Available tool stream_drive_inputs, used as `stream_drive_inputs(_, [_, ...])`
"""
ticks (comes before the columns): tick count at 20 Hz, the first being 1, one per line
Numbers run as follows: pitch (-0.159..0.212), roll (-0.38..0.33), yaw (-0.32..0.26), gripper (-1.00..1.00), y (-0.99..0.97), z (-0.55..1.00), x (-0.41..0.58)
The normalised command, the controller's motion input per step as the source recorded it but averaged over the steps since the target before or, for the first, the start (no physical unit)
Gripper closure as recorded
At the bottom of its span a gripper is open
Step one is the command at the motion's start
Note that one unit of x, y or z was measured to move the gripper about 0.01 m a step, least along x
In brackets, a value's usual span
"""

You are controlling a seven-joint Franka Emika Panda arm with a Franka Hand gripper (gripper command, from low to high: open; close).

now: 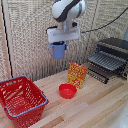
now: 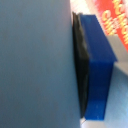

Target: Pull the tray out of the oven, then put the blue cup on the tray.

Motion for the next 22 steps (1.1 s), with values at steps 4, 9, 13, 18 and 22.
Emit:
stream_drive_inputs(4, [-0.035,0.076,-0.065,1.0,-0.87,0.12,-0.039])
stream_drive_inputs(9, [-0.041,0.028,-0.094,1.0,-0.89,0.04,-0.043])
stream_drive_inputs(13, [-0.021,0.001,-0.151,1.0,-0.79,0.06,-0.07])
stream_drive_inputs(18, [0.0,0.0,-0.199,1.0,-0.67,0.11,-0.085])
stream_drive_inputs(22, [0.028,0.0,-0.128,1.0,-0.86,0.23,-0.032])
